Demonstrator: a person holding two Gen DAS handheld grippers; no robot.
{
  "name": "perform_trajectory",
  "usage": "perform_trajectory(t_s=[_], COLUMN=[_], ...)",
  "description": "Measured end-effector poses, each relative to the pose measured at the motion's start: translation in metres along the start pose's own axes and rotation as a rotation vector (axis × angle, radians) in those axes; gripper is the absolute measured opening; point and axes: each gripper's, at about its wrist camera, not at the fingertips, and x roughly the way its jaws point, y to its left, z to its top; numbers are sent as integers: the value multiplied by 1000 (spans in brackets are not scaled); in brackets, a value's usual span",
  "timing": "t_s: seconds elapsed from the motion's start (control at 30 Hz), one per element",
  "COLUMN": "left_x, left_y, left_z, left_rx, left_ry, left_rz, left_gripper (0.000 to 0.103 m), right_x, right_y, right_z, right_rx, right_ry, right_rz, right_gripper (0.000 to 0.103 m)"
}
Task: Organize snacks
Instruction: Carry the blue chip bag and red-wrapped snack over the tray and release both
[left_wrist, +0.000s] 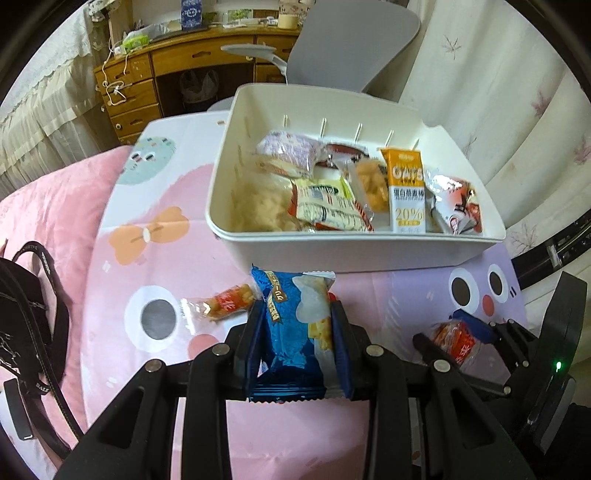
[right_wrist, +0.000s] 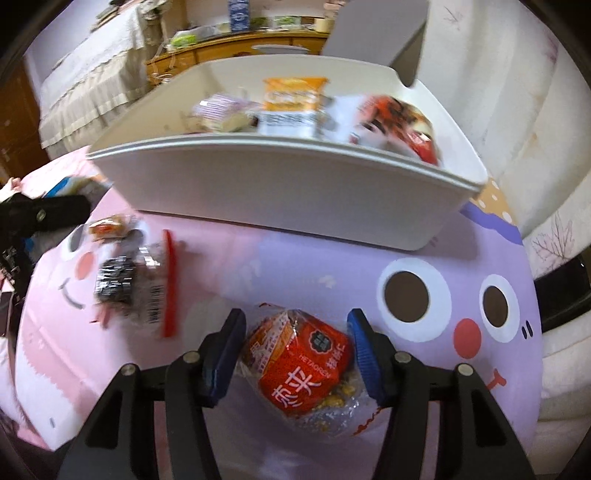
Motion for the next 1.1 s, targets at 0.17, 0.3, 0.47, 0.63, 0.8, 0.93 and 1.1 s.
perform_trajectory(t_s=[0.17,0.3,0.47,0.63,0.8,0.93,1.1], left_x=[-24,-40,-53,-53,-44,-33,-18], left_y=[7,9,12,20,22,22,17], left_z=[14,29,48,66,86,104,118], left_rx=[-20,-18,-11,-41,-42,-43,-46], left_ry=[-31,-65,-129,-157,-181,-194,-176], left_rz=[-30,-48,-46,-52,-48,-52,-47], left_gripper=[32,32,32,32,32,32,37], right_x=[-18,-34,-47,-56,-54,-45,-32], right_y=[22,40,54,56,50,41,22], right_z=[13,30,60,90,118,134,150], right_rx=[-58,-103,-142,-152,-141,-122,-46], right_ry=[-31,-80,-152,-221,-275,-294,-276], right_rz=[58,94,126,124,116,107,139], right_gripper=[57,57,57,58,58,58,59])
